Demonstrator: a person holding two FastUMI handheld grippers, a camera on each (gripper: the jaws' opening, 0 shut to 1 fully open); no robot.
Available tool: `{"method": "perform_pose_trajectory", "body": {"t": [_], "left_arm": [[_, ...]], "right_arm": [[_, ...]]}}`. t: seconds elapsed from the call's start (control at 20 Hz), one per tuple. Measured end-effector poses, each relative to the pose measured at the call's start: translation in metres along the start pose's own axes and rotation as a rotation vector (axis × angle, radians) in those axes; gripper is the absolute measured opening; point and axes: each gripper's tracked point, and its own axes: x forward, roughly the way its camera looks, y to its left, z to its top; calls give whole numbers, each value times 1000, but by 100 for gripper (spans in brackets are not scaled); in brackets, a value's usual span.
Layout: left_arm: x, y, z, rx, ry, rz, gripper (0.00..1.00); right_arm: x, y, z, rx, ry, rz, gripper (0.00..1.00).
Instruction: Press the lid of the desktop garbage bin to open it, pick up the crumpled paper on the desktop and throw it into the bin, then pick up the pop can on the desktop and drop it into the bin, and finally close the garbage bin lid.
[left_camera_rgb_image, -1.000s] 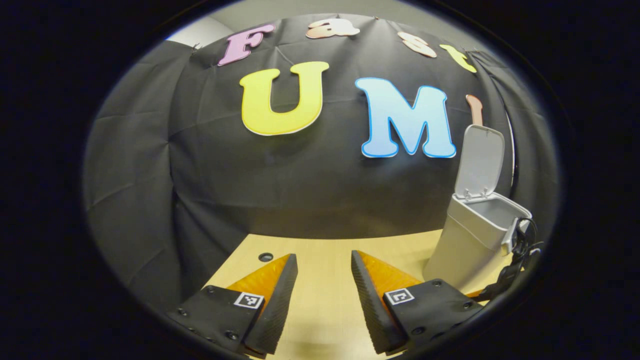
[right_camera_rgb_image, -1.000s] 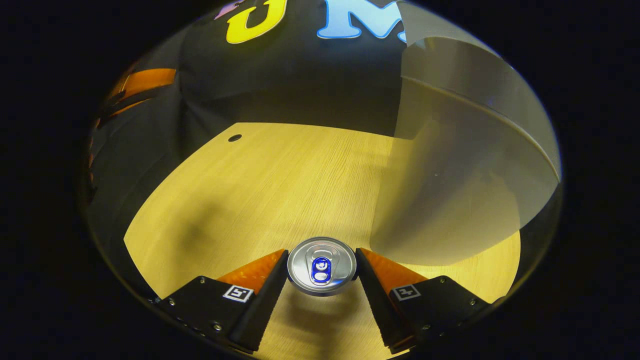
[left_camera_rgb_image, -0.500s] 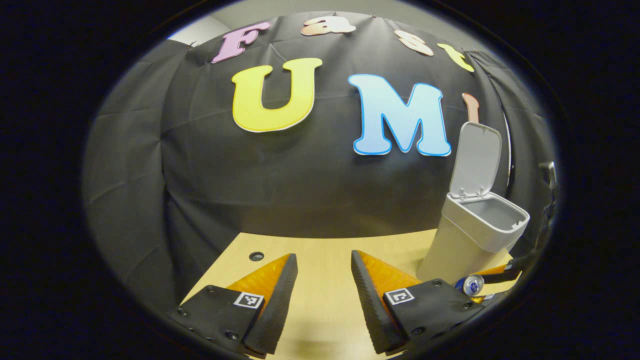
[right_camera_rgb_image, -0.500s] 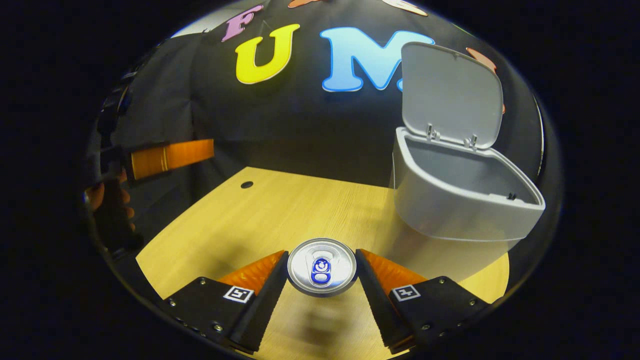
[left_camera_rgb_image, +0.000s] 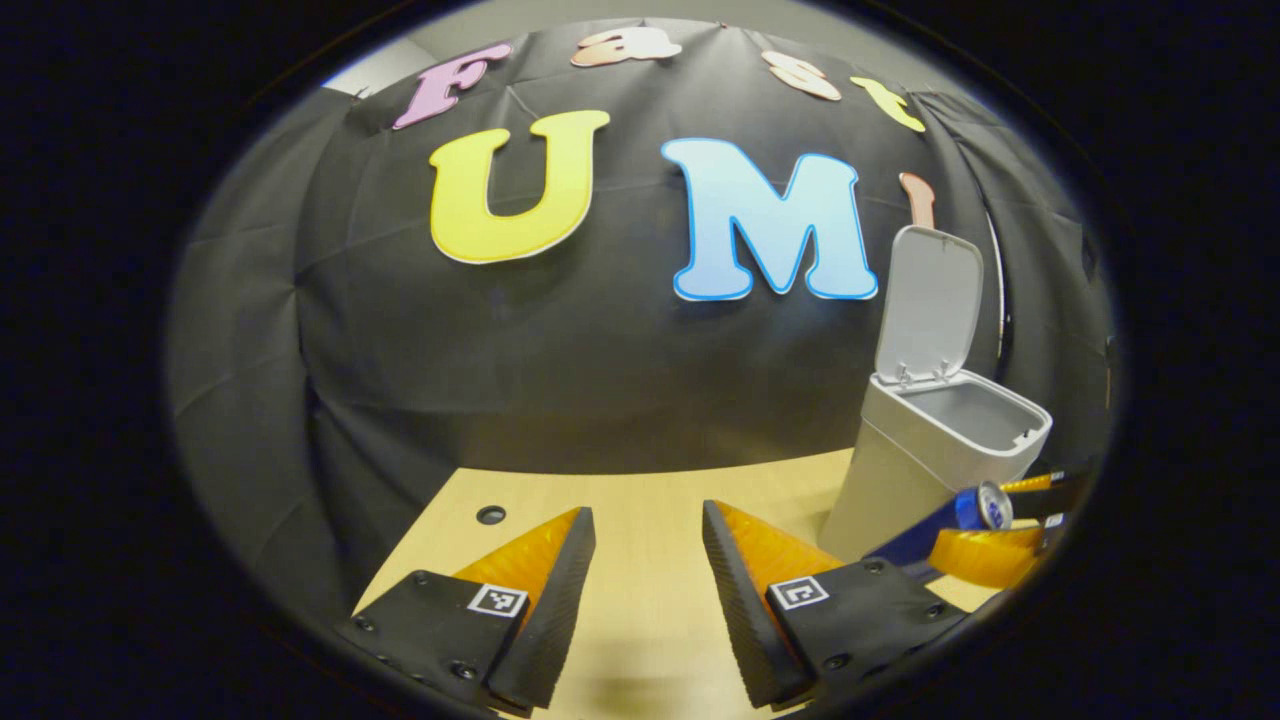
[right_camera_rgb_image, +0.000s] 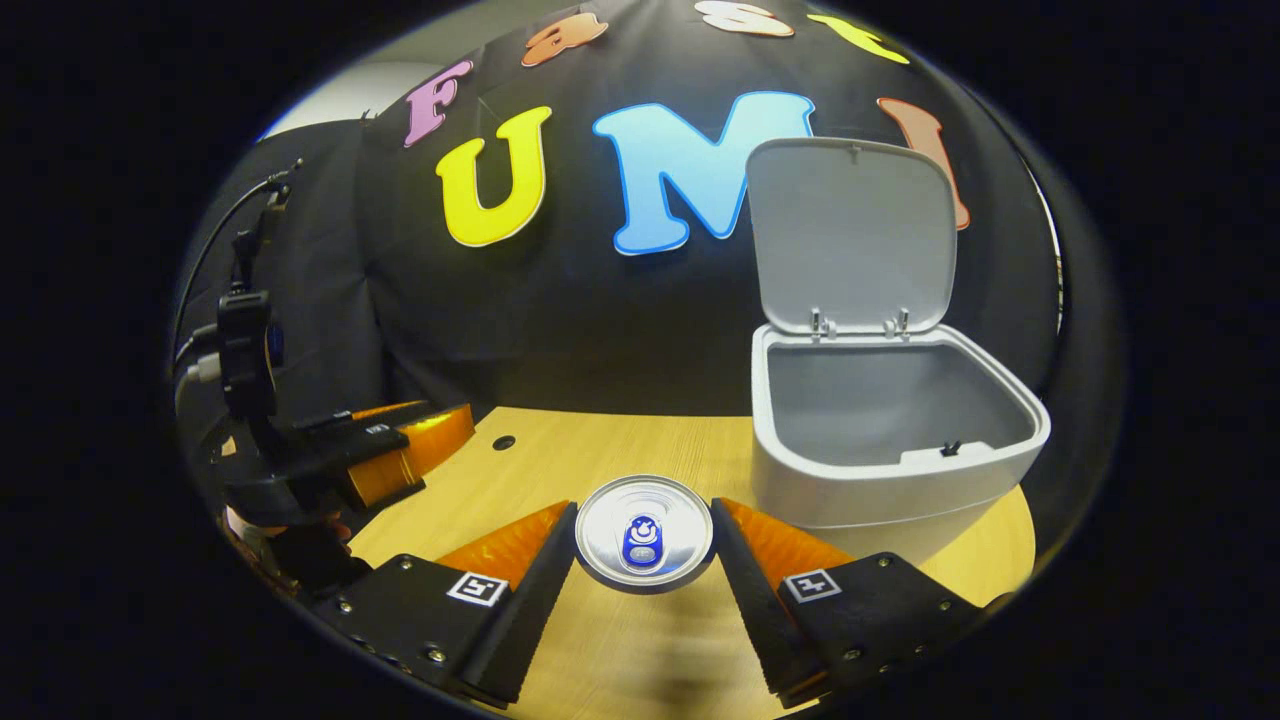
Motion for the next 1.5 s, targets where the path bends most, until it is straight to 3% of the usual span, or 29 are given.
{"method": "perform_pose_trajectory", "body": {"t": [0.05, 0.1, 0.2, 0.25, 0.3, 0.45, 0.5, 0.6, 0.65, 1.0, 1.5], "left_arm": [[1, -4, -2, -6, 5, -7, 79], [2, -7, -4, -12, 9, -12, 67], [5, -13, -7, -26, 17, -20, 79], [6, -16, -8, -31, 19, -23, 80], [6, -18, -8, -33, 21, -26, 74], [7, -23, -7, -28, 21, -30, 74], [7, -24, -6, -26, 20, -30, 67], [6, -24, -6, -25, 20, -29, 67], [5, -25, -7, -26, 22, -30, 74], [0, -22, -11, -21, 32, -19, 73], [-11, -16, -22, 7, 49, -1, 73]], "right_arm": [[-4, -3, 12, -1, -22, -5, 85], [-8, -5, 23, 2, -47, -7, 85], [-15, -11, 46, 11, -95, -14, 85], [-19, -13, 59, 16, -122, -18, 85], [-23, -16, 69, 22, -147, -22, 85], [-32, -27, 100, 40, -217, -34, 85], [-34, -32, 108, 41, -237, -46, 85], [-36, -43, 122, 37, -272, -67, 85], [-37, -50, 128, 32, -284, -82, 85], [-21, -99, 121, -9, -262, -184, 85], [17, -124, 69, -12, -133, -226, 85]]}}
